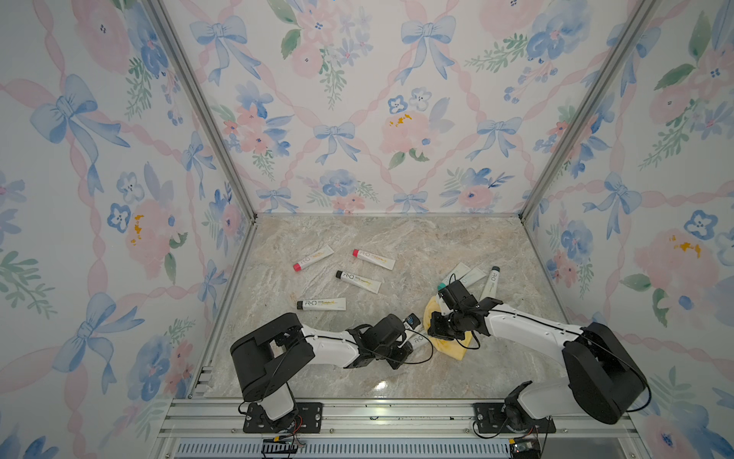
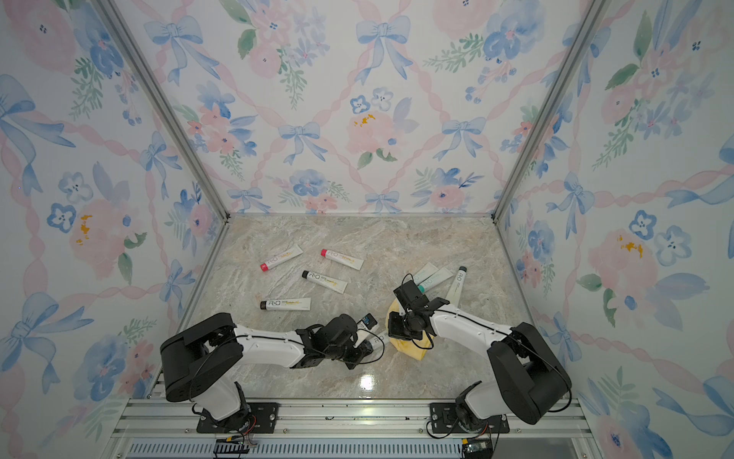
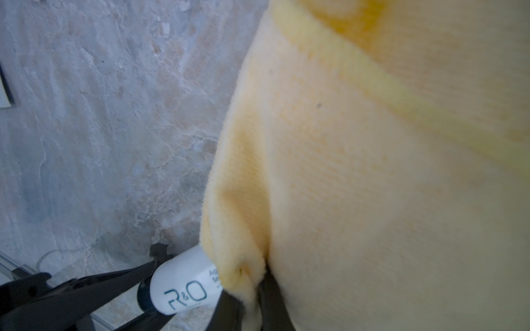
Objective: Wipe the surface of the toothpaste tube
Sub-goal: Wipe the dirt from the toothpaste tube.
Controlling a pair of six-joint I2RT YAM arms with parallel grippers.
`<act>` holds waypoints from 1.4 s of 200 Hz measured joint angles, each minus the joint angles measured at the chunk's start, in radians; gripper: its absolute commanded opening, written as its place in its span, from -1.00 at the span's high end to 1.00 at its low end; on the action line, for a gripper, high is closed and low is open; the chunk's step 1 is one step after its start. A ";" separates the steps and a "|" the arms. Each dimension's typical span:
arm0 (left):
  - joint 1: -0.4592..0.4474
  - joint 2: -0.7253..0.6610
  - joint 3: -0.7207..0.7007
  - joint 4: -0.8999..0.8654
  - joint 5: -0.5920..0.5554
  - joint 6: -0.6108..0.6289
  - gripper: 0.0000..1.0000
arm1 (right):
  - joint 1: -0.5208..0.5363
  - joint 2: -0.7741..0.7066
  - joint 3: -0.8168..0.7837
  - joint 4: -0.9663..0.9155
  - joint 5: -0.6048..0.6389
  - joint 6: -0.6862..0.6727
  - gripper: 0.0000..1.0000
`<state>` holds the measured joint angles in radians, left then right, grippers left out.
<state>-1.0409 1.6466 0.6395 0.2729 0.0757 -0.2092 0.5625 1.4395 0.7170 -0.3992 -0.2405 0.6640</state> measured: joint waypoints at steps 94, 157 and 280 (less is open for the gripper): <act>0.000 0.004 0.000 0.010 -0.008 0.000 0.52 | -0.135 0.050 0.035 -0.047 -0.028 -0.096 0.75; 0.000 0.004 0.000 0.008 -0.011 0.000 0.51 | -0.017 0.031 0.032 -0.018 0.001 -0.032 0.74; 0.000 0.004 0.000 0.011 -0.018 -0.001 0.51 | -0.199 0.134 0.099 -0.042 -0.108 -0.109 0.74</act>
<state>-1.0409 1.6505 0.6395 0.2840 0.0574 -0.2104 0.3637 1.5734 0.8162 -0.4408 -0.3481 0.5552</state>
